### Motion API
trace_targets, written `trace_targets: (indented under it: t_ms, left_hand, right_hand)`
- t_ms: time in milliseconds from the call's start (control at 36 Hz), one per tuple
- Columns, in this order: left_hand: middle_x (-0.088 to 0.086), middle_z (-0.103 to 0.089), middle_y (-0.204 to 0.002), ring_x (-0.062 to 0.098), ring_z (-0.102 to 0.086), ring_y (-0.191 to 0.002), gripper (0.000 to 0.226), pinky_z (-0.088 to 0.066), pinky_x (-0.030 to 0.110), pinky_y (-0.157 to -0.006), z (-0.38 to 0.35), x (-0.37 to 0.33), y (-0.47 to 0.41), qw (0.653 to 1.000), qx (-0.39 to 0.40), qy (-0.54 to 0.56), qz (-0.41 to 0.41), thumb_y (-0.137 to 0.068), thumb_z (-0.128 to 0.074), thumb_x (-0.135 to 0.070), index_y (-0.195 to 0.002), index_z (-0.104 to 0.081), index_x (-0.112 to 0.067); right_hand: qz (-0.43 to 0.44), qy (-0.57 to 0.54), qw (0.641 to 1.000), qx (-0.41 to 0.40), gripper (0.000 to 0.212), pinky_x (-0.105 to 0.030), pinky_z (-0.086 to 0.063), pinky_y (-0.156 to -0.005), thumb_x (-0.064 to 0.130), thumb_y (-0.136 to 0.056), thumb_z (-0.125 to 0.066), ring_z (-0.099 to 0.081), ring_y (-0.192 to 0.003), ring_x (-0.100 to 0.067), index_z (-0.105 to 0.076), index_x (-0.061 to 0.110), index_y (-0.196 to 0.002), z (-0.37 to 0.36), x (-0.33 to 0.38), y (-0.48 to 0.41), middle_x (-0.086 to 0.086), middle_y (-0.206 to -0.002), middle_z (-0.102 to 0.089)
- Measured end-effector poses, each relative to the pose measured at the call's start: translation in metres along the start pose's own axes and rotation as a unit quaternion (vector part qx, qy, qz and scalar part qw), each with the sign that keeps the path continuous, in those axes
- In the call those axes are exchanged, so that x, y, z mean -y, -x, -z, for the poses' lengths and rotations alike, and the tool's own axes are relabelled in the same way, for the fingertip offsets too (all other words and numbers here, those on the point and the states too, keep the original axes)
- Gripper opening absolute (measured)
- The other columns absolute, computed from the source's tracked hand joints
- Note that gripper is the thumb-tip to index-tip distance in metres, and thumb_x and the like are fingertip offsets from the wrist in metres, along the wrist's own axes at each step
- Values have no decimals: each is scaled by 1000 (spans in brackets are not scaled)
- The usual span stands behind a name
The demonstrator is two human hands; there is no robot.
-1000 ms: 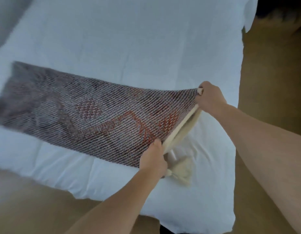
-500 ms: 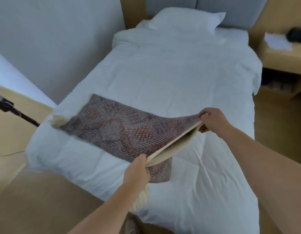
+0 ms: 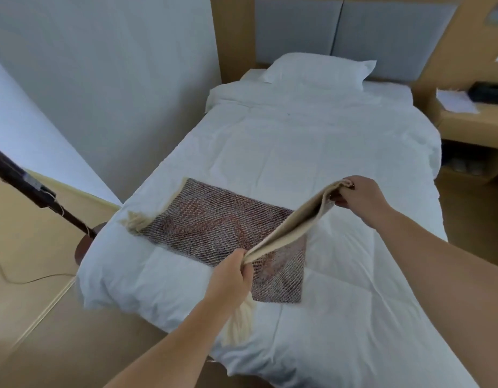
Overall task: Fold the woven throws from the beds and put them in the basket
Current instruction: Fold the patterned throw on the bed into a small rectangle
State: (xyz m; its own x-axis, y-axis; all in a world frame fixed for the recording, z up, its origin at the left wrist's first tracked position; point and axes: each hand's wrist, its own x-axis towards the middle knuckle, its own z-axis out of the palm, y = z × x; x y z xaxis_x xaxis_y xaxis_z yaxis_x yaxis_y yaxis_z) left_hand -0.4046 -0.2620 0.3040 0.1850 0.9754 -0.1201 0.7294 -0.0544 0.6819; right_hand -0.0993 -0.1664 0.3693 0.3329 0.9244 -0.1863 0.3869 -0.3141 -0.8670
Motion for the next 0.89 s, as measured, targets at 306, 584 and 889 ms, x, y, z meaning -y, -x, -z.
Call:
trace_targets:
  t_ms: [306,584,889]
  left_hand:
    - [-3,-54,-69,9,-49,-53,19,-33,22,-44,34,17,-42,993,45,-72,86,-94,-41,-11,-83,-50,-24]
    - [-2,-59,-73,16,-55,-61,15,-35,27,-48,64,48,-84,989,-20,-82,119,-99,-41,-20,-98,-55,-22]
    - [-1,-59,-73,18,-56,-65,16,-45,39,-61,123,142,-142,990,-25,-68,120,-100,-41,-26,-90,-53,-22]
  right_hand:
    - [76,93,992,-48,16,-29,-39,-68,12,-91,-52,-60,-83,-28,-67,11,-86,-37,26,-47,-8,-87,-64]
    - [77,105,991,-13,18,-37,-54,-65,16,-95,-48,-62,-72,-21,-62,6,-89,-76,55,-95,-10,-88,-65]
    - [85,123,989,-15,18,-47,-56,-76,17,-97,-47,-63,-79,-26,-57,15,-82,-188,98,-143,-1,-82,-59]
